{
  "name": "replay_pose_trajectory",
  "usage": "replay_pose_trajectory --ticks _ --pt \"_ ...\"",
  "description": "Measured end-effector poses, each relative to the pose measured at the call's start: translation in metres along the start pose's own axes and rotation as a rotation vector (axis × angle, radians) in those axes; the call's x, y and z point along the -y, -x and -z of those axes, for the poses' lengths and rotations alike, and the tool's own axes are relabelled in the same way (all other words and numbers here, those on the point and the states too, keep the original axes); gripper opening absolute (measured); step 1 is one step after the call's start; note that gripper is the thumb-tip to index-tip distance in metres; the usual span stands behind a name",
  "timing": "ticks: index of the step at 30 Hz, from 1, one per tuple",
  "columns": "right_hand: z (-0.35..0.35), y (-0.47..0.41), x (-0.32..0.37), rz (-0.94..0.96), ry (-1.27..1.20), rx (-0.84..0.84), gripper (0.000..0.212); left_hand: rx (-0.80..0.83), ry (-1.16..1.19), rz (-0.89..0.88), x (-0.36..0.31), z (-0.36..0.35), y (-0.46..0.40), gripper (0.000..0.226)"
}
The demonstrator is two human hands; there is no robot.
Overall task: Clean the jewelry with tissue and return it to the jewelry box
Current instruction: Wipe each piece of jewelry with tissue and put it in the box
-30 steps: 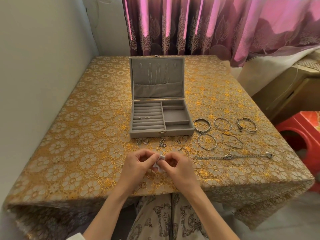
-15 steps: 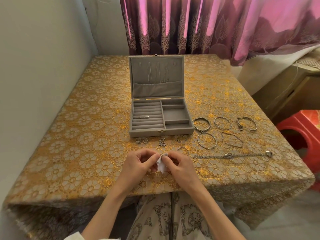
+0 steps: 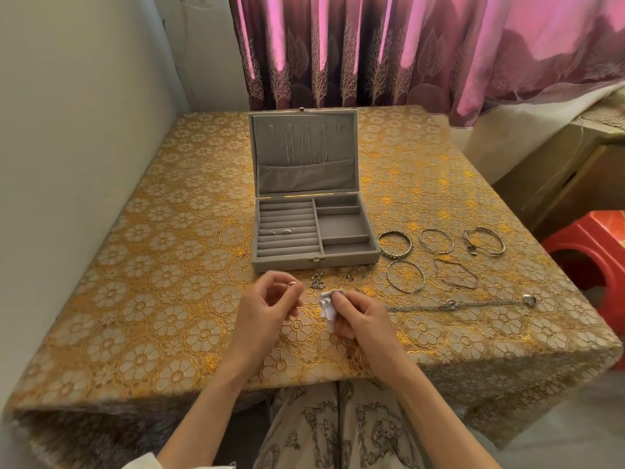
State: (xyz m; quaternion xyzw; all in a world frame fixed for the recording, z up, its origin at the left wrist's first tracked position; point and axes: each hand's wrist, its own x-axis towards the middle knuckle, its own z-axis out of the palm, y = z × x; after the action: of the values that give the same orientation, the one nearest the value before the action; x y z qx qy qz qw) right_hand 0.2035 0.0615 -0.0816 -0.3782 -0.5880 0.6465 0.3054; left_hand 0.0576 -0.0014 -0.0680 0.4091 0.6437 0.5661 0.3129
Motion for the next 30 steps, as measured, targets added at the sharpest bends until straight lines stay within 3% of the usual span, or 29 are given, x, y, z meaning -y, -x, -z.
replay_pose_trajectory --ticks 4,13,18,30 --pt "0.002 -0.004 -0.001 -0.041 -0.086 -0.009 0.024 -0.032 -0.107 -0.106 -0.01 0.005 -0.024 0.011" --pt "0.013 -0.011 -0.004 -0.107 -0.305 0.09 0.029 -0.012 -0.651 -0.315 -0.019 0.01 -0.101 0.024" --pt "0.017 -0.009 -0.002 -0.077 -0.383 0.152 0.025 0.048 -0.838 -0.367 -0.02 0.001 -0.124 0.01" --pt "0.02 -0.009 -0.004 -0.083 -0.517 0.152 0.021 0.042 -0.919 -0.457 -0.007 -0.01 -0.134 0.018"
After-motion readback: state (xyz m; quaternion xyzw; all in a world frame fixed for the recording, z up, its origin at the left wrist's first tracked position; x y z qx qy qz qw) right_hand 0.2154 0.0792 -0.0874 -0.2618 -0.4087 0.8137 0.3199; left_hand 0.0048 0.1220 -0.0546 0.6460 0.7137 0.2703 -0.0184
